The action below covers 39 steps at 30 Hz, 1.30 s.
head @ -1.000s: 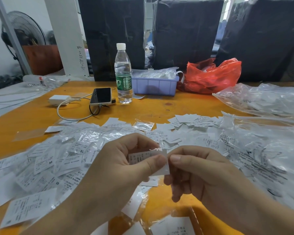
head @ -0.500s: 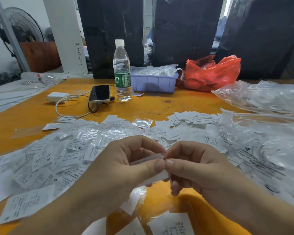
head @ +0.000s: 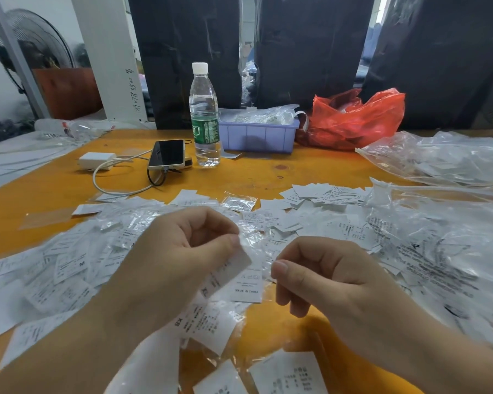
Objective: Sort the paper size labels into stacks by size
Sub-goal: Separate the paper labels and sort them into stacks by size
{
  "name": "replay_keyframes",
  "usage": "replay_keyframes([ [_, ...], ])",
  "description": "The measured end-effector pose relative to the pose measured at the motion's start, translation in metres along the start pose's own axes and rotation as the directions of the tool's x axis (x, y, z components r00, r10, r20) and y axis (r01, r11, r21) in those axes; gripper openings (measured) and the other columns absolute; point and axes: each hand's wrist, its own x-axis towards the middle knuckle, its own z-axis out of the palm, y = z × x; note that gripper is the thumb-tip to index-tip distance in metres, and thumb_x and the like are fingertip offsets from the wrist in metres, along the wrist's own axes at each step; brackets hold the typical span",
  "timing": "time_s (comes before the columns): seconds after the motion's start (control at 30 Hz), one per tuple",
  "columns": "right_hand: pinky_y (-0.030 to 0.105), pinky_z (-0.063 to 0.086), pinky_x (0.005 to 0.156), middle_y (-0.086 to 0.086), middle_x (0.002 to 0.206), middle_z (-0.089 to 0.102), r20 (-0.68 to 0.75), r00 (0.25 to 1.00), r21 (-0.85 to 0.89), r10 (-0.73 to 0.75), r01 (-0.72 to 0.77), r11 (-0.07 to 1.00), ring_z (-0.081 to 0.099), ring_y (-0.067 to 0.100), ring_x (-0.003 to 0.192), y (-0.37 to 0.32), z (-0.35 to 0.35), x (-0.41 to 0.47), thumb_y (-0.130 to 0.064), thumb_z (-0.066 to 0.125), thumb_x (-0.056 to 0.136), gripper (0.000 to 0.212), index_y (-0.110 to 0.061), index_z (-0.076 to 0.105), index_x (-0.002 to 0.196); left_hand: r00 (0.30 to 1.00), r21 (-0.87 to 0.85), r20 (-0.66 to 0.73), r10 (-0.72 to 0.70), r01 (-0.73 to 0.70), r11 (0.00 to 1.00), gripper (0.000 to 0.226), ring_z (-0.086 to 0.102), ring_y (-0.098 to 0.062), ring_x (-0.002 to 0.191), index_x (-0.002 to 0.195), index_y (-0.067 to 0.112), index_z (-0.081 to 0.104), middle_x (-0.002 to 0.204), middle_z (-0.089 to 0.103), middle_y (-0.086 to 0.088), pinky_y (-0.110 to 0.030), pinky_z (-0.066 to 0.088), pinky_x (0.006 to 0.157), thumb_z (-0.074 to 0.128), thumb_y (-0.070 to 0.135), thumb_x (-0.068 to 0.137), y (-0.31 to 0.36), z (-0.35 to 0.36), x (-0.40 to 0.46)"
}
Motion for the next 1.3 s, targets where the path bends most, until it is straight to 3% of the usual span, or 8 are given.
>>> replay_keyframes([
  [0.2,0.037,0.051,0.059,0.001,0.067,0.066,-0.075,0.996,-0.107,-0.05,0.042,0.993,0.061,0.017,0.061,0.001,-0.006,-0.001,-0.045,0.059,0.084,0.025,-0.022,0.067,0.078,0.98,0.362,-0.196,0.041,0.034,0.931,0.01,0.06,0.001,0.082,0.083,0.039,0.065,0.081,0.064,0.024,-0.024,0.041,0.068,0.072,0.033,0.083,-0.008,-0.012,0.012],
  [0.37,0.031,0.053,0.069,-0.017,0.08,0.064,-0.199,0.961,-0.528,-0.19,0.058,0.847,0.059,0.003,0.079,0.002,-0.014,0.003,-0.042,0.054,0.083,0.016,-0.034,0.064,0.091,0.941,0.378,-0.286,0.182,-0.063,0.924,0.015,0.051,0.003,0.089,0.089,0.039,0.061,0.096,0.049,0.031,-0.018,0.035,0.069,0.069,0.027,0.084,-0.002,-0.01,0.008],
  [0.47,0.023,0.042,0.089,-0.031,0.106,0.045,-0.134,0.99,-0.687,-0.044,-0.061,0.724,0.042,-0.006,0.107,0.003,-0.017,0.003,-0.049,0.052,0.087,0.041,-0.044,0.041,0.126,0.937,0.324,-0.294,0.189,-0.089,0.942,0.022,0.054,0.008,0.09,0.087,0.036,0.065,0.096,0.056,0.028,-0.012,0.034,0.067,0.068,0.014,0.085,-0.002,-0.009,0.006],
  [0.6,0.023,0.026,0.087,-0.02,0.128,0.039,-0.078,0.993,-0.807,0.086,-0.114,0.579,0.027,0.006,0.125,0.005,-0.015,0.001,-0.057,0.047,0.091,0.055,-0.041,0.022,0.138,0.96,0.31,-0.228,0.161,-0.085,0.947,0.03,0.057,0.011,0.09,0.082,0.038,0.067,0.091,0.062,0.028,-0.01,0.036,0.065,0.067,0.008,0.084,-0.007,-0.005,0.006],
  [0.83,0.035,0.05,0.089,-0.013,0.119,0.058,-0.101,0.994,-0.809,0.03,-0.1,0.58,0.053,0.014,0.113,0.0,-0.016,0.001,-0.047,0.053,0.092,0.049,-0.047,0.023,0.131,0.965,0.348,-0.082,0.248,-0.206,0.915,0.034,0.054,0.013,0.097,0.076,0.04,0.067,0.095,0.06,0.037,0.004,0.037,0.07,0.066,0.007,0.082,-0.006,0.002,0.0],
  [1.0,0.032,0.051,0.081,-0.018,0.115,0.061,-0.142,0.987,-0.782,-0.079,-0.063,0.62,0.056,0.01,0.104,0.001,-0.014,0.0,-0.039,0.058,0.091,0.044,-0.046,0.041,0.131,0.967,0.347,-0.036,0.252,-0.224,0.911,0.033,0.057,0.009,0.096,0.087,0.047,0.065,0.093,0.063,0.031,0.003,0.037,0.073,0.065,0.014,0.08,-0.007,0.005,-0.001],
  [1.13,0.021,0.041,0.061,-0.024,0.096,0.057,-0.129,0.98,-0.736,-0.149,0.006,0.677,0.041,-0.01,0.061,0.003,-0.013,0.0,-0.044,0.064,0.087,0.044,-0.049,0.043,0.126,0.972,0.277,0.022,0.236,-0.233,0.932,0.003,0.059,0.009,0.091,0.081,0.04,0.068,0.087,0.066,0.029,0.002,0.038,0.074,0.068,0.04,0.083,-0.005,0.008,-0.003],
  [1.3,0.018,0.036,0.063,-0.023,0.103,0.057,-0.055,0.984,-0.728,-0.17,0.077,0.682,0.038,-0.013,0.06,0.003,-0.008,-0.002,-0.051,0.06,0.088,0.05,-0.053,0.034,0.13,0.968,0.205,0.149,0.205,-0.232,0.951,0.02,0.063,0.002,0.087,0.094,0.047,0.063,0.087,0.068,0.023,-0.007,0.045,0.073,0.06,0.054,0.075,-0.005,0.01,-0.006],
])
